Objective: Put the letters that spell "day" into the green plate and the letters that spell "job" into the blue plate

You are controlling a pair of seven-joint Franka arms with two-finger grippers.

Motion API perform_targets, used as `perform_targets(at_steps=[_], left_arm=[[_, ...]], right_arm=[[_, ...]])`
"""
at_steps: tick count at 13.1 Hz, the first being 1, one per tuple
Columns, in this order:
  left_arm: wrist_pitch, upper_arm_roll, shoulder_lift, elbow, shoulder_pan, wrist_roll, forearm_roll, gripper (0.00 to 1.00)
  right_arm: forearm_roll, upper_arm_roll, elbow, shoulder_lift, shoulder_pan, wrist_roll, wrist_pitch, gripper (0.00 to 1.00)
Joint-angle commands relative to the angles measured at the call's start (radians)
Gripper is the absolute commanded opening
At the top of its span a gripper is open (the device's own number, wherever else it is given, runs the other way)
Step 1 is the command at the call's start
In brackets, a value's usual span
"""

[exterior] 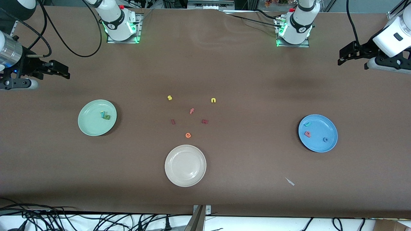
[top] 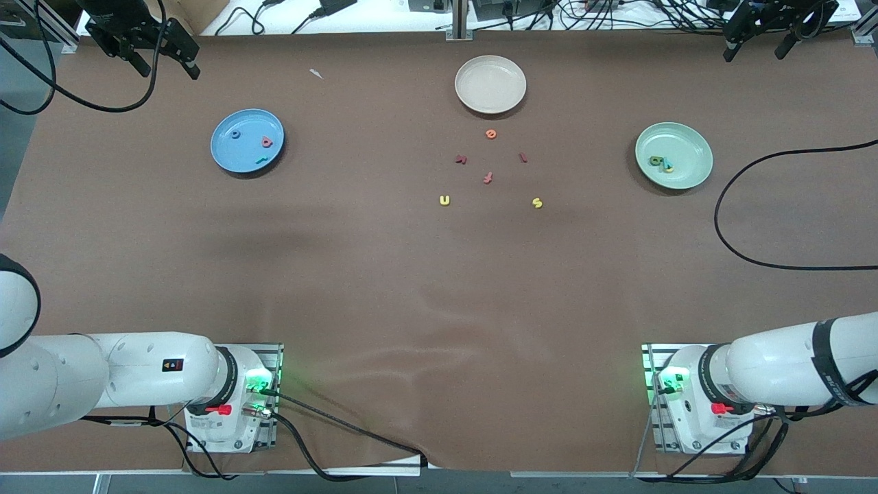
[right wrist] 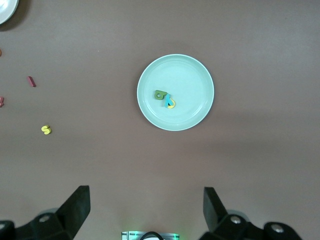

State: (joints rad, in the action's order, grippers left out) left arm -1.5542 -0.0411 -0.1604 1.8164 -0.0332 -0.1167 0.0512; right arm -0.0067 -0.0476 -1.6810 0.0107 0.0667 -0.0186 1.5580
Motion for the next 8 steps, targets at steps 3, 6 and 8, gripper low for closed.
perform_targets(at_steps=[3, 6, 8], left_arm=[[0.054, 0.033, 0.076, -0.140, 0.074, 0.000, -0.051, 1.00], [0.052, 0.035, 0.111, -0.190, 0.095, 0.000, -0.099, 1.00], [0.051, 0.030, 0.117, -0.201, 0.087, -0.001, -0.097, 1.00]], right_arm=[[0.002, 0.008, -0.006, -0.009, -0.007, 0.009, -0.003, 1.00], [0.001, 0.008, -0.006, -0.009, -0.007, 0.008, -0.003, 1.00], [0.002, 0.008, -0.006, -0.009, -0.007, 0.009, -0.003, 1.00]])
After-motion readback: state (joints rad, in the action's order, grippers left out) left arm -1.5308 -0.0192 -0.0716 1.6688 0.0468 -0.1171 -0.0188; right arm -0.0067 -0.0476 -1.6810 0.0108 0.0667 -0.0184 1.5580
